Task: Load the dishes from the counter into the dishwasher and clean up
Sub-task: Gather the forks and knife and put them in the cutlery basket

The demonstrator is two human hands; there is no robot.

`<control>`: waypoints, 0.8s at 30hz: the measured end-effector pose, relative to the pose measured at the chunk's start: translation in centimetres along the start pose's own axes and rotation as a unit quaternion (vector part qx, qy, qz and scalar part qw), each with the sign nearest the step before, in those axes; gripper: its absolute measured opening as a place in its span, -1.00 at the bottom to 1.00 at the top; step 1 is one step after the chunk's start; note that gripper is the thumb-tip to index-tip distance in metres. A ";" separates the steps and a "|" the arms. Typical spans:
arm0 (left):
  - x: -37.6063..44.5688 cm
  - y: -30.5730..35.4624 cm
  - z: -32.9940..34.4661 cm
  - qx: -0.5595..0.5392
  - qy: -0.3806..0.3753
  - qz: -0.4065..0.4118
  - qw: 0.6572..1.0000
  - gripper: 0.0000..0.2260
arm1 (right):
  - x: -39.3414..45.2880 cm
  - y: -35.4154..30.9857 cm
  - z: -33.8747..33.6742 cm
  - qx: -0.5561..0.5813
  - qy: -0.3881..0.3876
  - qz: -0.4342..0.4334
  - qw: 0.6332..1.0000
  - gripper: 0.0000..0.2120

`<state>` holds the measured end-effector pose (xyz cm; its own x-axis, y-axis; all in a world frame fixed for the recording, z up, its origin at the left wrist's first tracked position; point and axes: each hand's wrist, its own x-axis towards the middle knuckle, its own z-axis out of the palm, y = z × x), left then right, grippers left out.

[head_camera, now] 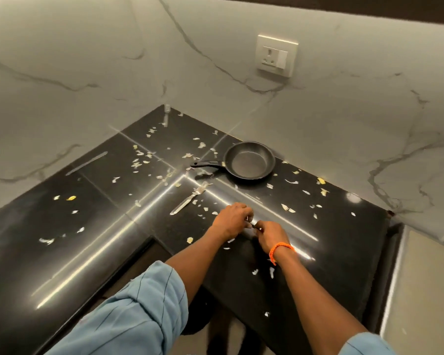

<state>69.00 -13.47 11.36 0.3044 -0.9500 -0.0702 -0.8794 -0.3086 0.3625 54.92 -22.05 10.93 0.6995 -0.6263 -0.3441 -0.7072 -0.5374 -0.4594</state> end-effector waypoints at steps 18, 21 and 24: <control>-15.3 -21.2 -7.0 -0.023 0.118 -0.300 0.946 -0.65 | 5.2 -20.3 8.1 0.022 -0.070 -0.170 0.983 -0.86; -17.1 -25.6 -7.9 -0.017 0.118 -0.311 0.943 -0.70 | 6.8 -24.9 9.8 0.013 -0.074 -0.188 0.979 -0.84; -18.6 -31.2 -8.8 -0.013 0.114 -0.326 0.938 -0.75 | 8.3 -30.0 12.1 0.020 -0.065 -0.180 0.981 -0.83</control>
<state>93.95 14.29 9.52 0.8475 -0.5239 -0.0853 -0.4708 -0.8162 0.3347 83.20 -4.25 12.00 0.9126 -0.3209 -0.2532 -0.4083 -0.6864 -0.6018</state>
